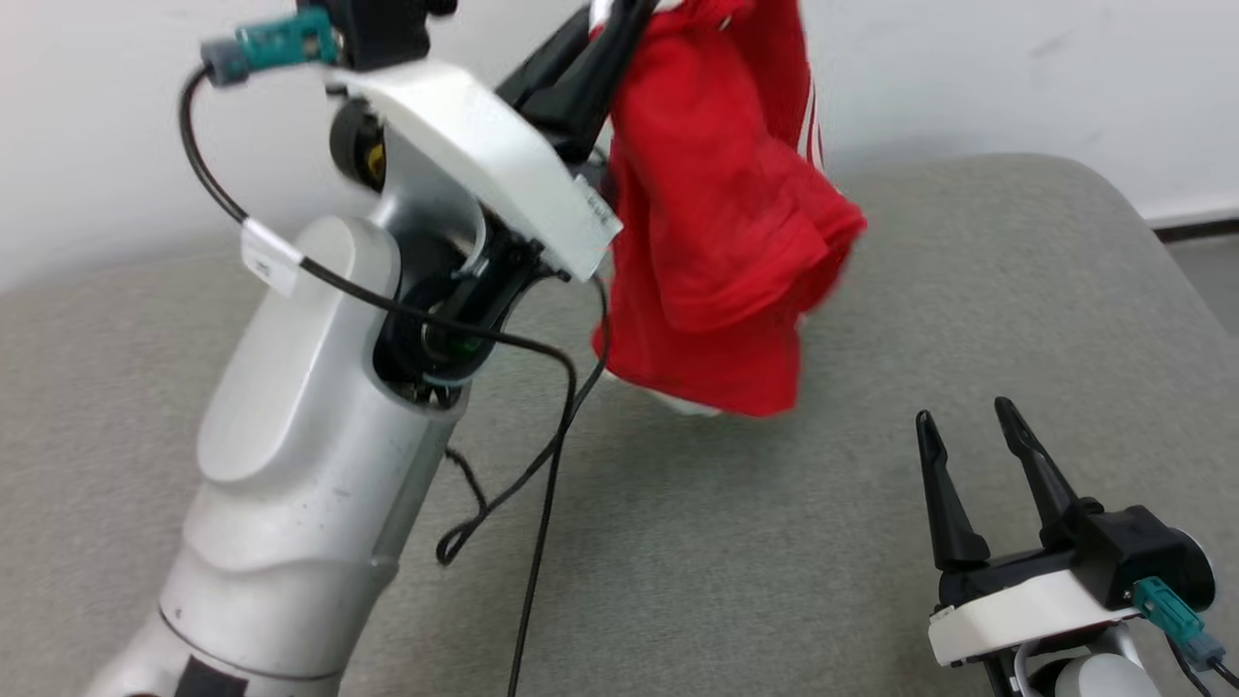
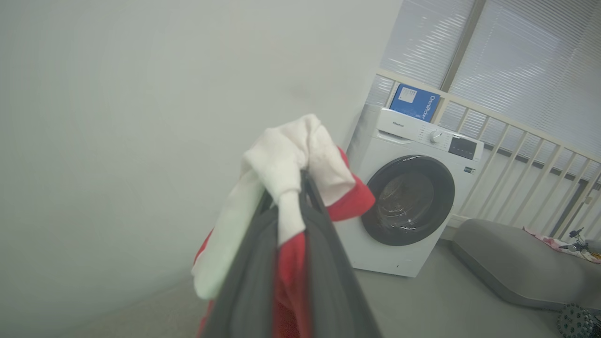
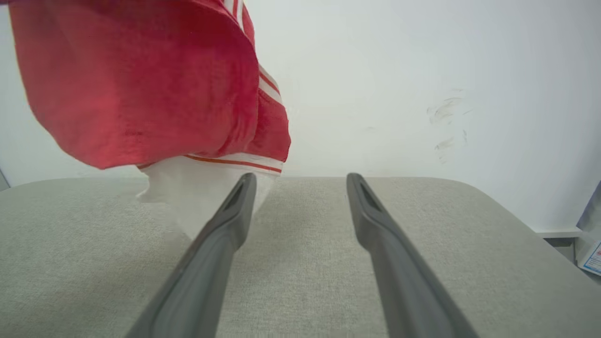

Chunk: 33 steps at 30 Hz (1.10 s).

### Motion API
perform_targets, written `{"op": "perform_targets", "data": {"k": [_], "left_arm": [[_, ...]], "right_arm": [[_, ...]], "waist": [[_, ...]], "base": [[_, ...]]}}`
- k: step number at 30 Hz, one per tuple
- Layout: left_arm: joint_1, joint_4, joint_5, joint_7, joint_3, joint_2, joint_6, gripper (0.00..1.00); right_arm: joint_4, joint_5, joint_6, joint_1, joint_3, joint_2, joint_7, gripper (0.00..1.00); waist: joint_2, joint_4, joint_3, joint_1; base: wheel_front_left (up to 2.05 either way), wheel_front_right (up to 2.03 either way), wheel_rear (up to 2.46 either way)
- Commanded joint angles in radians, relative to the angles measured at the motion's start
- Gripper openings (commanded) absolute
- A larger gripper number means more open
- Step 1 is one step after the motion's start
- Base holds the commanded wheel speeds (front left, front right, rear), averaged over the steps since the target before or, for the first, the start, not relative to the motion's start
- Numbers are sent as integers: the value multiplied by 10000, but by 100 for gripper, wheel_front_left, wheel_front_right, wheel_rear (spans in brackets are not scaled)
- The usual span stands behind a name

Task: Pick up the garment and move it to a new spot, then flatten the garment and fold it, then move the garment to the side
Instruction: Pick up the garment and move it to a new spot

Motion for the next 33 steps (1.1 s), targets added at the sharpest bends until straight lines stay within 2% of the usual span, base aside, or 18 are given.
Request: {"op": "perform_targets", "data": {"k": [1,5,6,8,16,17,18,24,28,29,33], "left_arm": [[474,365,-102,-194,71,9,2,0],[1496,1471,-219,-638,234,243,-66,0],[2303,2371,-276,-931,348,486,-120,0],[2699,2923,-319,-1047,383,656,-187,0],[2750,5055,-313,-1569,715,1221,-333,0],[2656,5321,-188,-1740,749,1341,-311,58],[2591,5595,-148,-1923,827,1399,-230,100],[2368,6979,109,-3019,1064,1595,-14,100],[2245,7585,559,-3694,722,1647,-299,100],[2235,7645,1182,-4194,249,1749,-505,100],[2462,7110,2027,-4512,-223,1783,-666,100]], "right_arm": [[-22,61,-7,34,27,10,-28,100],[-72,122,-7,73,24,10,-28,100],[-95,109,-7,-7,23,9,-28,100],[-117,66,-7,-94,42,10,-28,100],[-79,-251,-7,-431,222,7,-28,100],[-75,-273,-7,-480,244,7,-28,100],[-73,-308,-7,-502,266,9,-28,100],[-33,-457,-7,-548,321,9,-28,100],[-4,-568,-7,-436,210,10,-28,100],[32,-678,-7,-337,130,9,-28,100],[33,-782,-7,-227,-87,7,-28,100]], "waist": [[-1,-270,118,1],[-1,-362,290,1],[-1,-295,511,1],[-1,-188,684,1],[-1,363,1306,1],[-1,417,1355,1],[-1,467,1396,1],[-1,715,1428,1],[-1,988,1260,1],[-1,1201,1054,1],[-1,1504,715,1]], "base": [[0,0,0],[0,0,0],[0,0,0],[0,0,0],[0,0,0],[0,0,0],[0,0,0],[0,0,0],[0,0,0],[0,0,0],[0,0,0]]}}
